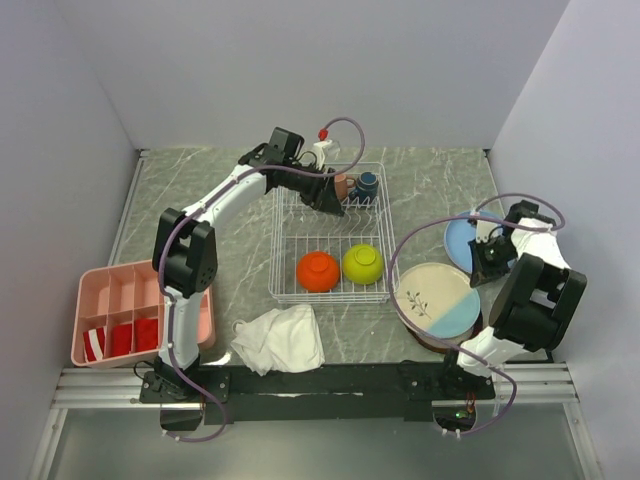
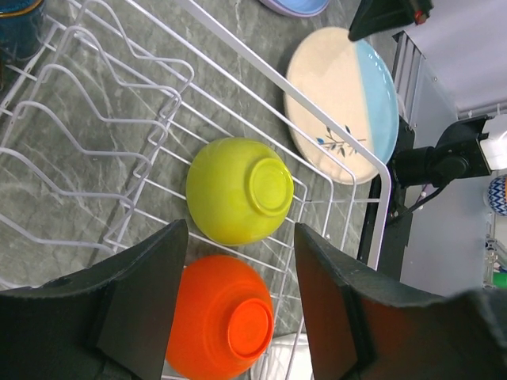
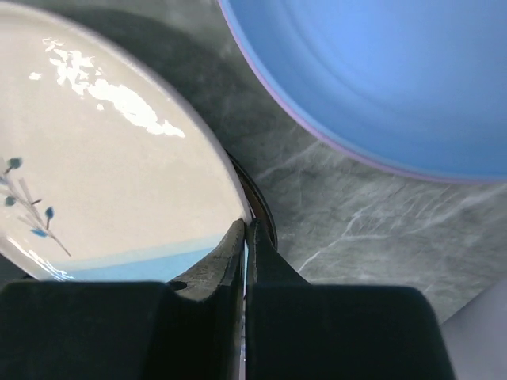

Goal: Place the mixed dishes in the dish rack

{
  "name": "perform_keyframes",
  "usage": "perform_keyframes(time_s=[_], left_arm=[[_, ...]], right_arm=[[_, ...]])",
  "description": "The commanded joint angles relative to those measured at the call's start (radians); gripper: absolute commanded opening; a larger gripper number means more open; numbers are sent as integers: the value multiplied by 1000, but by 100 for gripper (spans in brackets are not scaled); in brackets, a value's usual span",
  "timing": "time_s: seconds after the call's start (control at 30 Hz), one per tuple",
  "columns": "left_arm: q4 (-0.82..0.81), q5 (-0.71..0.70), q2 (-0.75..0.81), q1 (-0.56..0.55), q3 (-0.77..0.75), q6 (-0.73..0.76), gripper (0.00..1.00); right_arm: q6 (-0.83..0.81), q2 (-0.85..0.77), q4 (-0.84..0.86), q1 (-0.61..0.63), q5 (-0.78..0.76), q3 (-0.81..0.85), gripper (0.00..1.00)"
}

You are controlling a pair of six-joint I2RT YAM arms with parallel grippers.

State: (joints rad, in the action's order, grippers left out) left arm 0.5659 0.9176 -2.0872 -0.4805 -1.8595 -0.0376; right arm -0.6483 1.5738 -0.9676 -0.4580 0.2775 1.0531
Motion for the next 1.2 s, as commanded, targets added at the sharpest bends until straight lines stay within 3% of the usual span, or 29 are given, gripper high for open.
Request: perform_keyframes(time_s=[0.0,0.13,0.23,0.4,0.53,0.7,0.9,1.17], left_arm=[[-61,58,58,-3,0,-46,62],[-129,81,4,-27,-64,-99,65],[-149,40,-71,-53,-211,-80,68],[-300,105,-253,-79,-389,-153,69],[-423,144,-286,-119,-362,-142,71],[-429,196,-364,-181,-401,-49,74],[-540,247,-433,-225,-415,-137,75],[-560,290,-479,-316,-425,-102,74]], right_arm=[[29,-72,-3,7,83,113,0],[56,-51,10,24,72,125,0],[50,-47,39,24,57,111,0],[-11,-92,33,24,58,91,0],[-76,-153,21,24,46,55,0],[-140,-234,9,24,81,18,0],[-192,-325,16,24,126,-8,0],[-251,-414,27,24,181,-57,0]])
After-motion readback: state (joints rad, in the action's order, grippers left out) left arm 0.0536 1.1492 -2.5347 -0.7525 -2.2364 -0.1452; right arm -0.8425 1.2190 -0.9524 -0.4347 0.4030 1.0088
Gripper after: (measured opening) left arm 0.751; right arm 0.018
